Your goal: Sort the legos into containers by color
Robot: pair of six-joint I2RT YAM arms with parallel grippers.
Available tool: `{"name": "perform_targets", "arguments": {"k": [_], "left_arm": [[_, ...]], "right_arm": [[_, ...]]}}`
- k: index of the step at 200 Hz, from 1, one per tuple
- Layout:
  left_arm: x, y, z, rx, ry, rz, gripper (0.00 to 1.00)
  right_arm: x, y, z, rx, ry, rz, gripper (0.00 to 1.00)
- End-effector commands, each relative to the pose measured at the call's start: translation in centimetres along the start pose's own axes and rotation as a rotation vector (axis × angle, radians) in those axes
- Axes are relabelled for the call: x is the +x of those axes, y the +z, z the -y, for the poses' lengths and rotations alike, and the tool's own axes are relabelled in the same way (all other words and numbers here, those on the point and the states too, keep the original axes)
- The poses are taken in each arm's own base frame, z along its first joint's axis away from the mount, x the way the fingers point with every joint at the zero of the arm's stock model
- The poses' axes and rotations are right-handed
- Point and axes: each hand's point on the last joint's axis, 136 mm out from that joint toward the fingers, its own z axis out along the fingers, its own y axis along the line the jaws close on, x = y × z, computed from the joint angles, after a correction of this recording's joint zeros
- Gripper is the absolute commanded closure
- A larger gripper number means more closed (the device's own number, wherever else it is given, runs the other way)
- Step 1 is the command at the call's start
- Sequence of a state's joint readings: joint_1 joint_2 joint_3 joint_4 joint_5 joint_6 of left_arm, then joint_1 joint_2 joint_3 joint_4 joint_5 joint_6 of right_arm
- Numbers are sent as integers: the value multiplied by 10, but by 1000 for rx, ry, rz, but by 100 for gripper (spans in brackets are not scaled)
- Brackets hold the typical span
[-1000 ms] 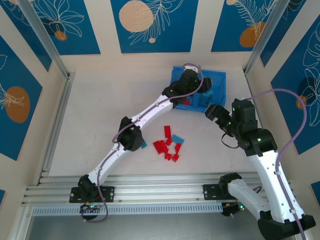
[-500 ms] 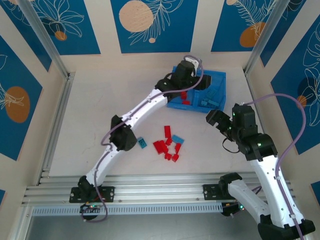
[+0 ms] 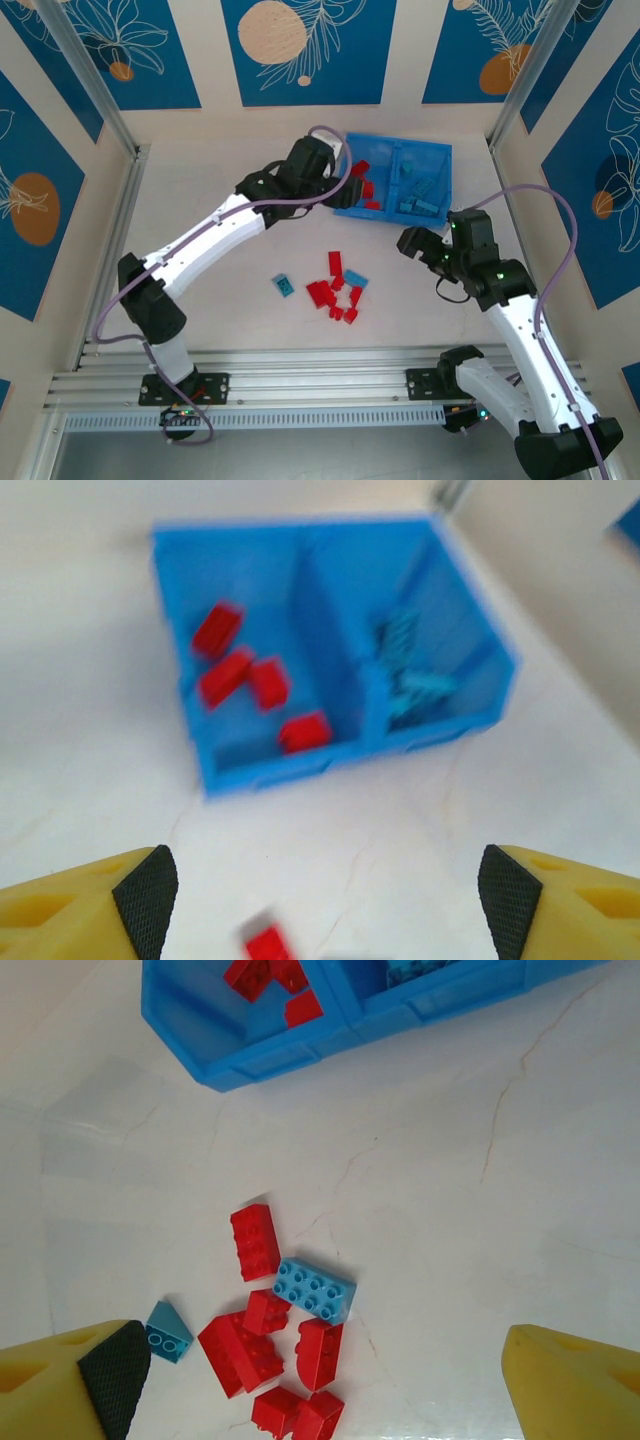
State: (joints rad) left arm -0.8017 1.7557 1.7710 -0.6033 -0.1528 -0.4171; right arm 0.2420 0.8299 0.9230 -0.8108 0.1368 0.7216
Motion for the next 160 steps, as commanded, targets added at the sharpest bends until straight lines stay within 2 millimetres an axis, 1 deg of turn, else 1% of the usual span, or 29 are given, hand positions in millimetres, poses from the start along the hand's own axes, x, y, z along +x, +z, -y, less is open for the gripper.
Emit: {"name": "perform_targets", "arguments": {"k": [1, 22, 38, 65, 89, 108, 119, 160], "left_arm": [[71, 16, -41, -166, -122, -234, 18], [110, 35, -35, -140, -217, -366, 18], [131, 52, -28, -125, -273, -445, 17], [167, 82, -25, -151, -288, -595, 15], [190, 104, -22, -167, -247, -717, 14], [202, 112, -23, -190, -215, -760, 14], [207, 115, -24, -198, -205, -771, 15], [235, 115, -35, -249, -189, -868, 35]], "right_arm": [[2, 6, -18, -84, -23, -35, 8], [3, 8, -34, -150, -95, -67, 7], [2, 9, -41, -167, -122, -78, 7], [0, 11, -41, -152, -117, -87, 7], [4, 12, -38, -142, -92, -100, 7], [8, 10, -34, -132, -80, -104, 6], [8, 8, -32, -123, -78, -96, 7], [7, 6, -26, -104, -53, -64, 7]]}}
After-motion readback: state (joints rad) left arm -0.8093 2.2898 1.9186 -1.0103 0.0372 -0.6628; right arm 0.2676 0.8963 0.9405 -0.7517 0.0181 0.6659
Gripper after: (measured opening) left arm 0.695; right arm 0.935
